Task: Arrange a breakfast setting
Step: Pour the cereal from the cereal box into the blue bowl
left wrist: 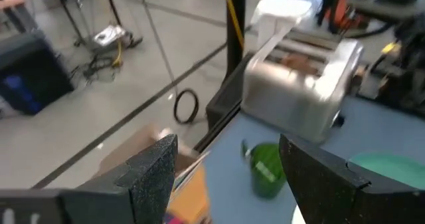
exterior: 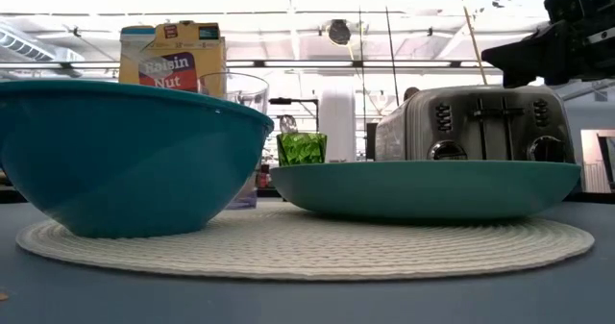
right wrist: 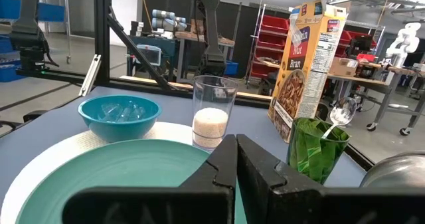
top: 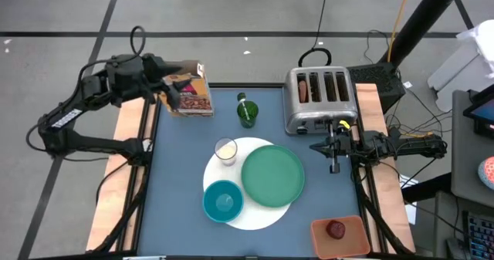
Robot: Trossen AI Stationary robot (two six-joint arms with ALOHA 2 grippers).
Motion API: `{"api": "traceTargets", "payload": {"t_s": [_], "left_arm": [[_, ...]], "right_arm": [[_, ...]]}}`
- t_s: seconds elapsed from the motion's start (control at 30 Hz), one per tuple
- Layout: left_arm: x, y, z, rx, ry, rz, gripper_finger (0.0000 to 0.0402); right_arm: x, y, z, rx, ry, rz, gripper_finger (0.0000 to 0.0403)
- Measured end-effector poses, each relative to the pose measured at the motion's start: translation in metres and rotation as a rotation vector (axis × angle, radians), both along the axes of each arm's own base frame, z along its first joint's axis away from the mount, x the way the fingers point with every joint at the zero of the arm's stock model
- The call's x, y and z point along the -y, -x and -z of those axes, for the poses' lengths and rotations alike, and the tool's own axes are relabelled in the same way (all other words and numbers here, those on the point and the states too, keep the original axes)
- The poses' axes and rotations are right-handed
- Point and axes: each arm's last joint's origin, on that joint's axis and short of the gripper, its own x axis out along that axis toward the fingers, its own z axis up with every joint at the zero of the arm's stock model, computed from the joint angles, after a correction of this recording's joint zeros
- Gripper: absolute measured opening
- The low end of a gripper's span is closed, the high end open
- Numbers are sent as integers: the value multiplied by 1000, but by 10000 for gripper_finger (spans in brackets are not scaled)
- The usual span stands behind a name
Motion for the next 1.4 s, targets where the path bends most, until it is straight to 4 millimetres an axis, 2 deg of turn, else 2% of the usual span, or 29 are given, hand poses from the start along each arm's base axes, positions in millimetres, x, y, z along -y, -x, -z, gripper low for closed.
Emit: {"api": "traceTargets", "payload": {"t_s": [0.3, 0.5, 1.03, 1.4], "left_arm": [[-12, 15, 14, -210, 1, -36, 268], [-23, 16, 19, -282, -4, -71, 268], [-64, -14, 56, -595, 102, -49, 268], [-85, -26, 74, -701, 156, -43, 268]], "right_arm": [[0, 0, 0, 1, 0, 0, 2], [0, 0, 0, 1, 0, 0, 2], [0, 0, 0, 1, 0, 0, 2], [0, 0, 0, 1, 0, 0, 2]]}}
